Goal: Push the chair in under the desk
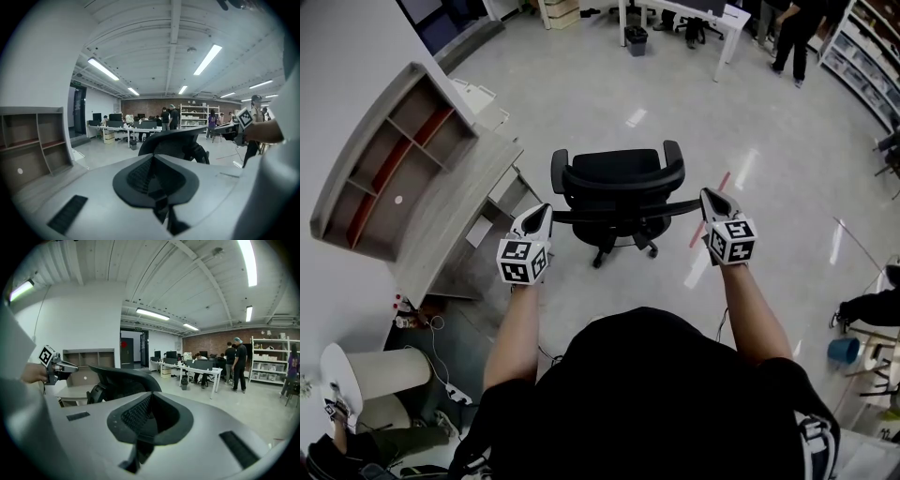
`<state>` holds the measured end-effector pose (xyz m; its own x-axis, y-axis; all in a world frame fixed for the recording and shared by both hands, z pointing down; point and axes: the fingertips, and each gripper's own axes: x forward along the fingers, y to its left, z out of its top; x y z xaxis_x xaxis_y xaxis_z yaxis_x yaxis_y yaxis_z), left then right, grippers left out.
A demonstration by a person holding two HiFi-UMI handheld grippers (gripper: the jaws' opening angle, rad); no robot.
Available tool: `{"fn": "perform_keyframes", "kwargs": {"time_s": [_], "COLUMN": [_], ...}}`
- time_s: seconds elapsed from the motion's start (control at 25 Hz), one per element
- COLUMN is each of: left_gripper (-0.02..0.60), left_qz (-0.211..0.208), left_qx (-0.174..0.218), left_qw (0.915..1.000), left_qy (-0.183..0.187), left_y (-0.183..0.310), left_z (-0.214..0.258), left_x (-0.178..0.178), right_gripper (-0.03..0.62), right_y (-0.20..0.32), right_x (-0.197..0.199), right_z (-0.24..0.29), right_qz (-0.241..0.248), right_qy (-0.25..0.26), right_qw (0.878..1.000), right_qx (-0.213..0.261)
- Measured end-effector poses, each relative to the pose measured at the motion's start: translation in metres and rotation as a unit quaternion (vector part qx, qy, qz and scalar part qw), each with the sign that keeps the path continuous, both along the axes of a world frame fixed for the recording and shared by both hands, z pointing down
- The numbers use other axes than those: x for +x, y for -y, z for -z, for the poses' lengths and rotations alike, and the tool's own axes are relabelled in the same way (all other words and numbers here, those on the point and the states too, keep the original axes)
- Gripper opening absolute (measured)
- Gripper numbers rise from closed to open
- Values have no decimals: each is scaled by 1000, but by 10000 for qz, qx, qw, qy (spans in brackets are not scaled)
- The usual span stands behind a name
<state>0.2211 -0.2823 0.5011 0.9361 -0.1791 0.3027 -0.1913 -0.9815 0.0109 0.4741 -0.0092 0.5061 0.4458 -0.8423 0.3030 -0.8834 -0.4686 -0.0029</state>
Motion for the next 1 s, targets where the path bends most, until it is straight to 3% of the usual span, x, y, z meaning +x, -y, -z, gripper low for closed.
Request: {"fn": "perform_keyframes", "kwargs": {"time_s": [0.68,1.0], "left_gripper": [14,14], "left_qz": [-265,-232], "left_qx": [-34,-82], "left_qw": [9996,9996], "left_qy": [50,162], "left_y": [19,29], "left_z": [-4,-20], "left_x": [-12,-15], "right_gripper": [-2,2], "right_y": [-4,5], "right_x": [-18,-19], "right_z": [-2,-7], "right_qz": [-313,-103], "right_qy": [16,-56], "right_qw": [9994,9999], "right_qx": [-115,-88]}}
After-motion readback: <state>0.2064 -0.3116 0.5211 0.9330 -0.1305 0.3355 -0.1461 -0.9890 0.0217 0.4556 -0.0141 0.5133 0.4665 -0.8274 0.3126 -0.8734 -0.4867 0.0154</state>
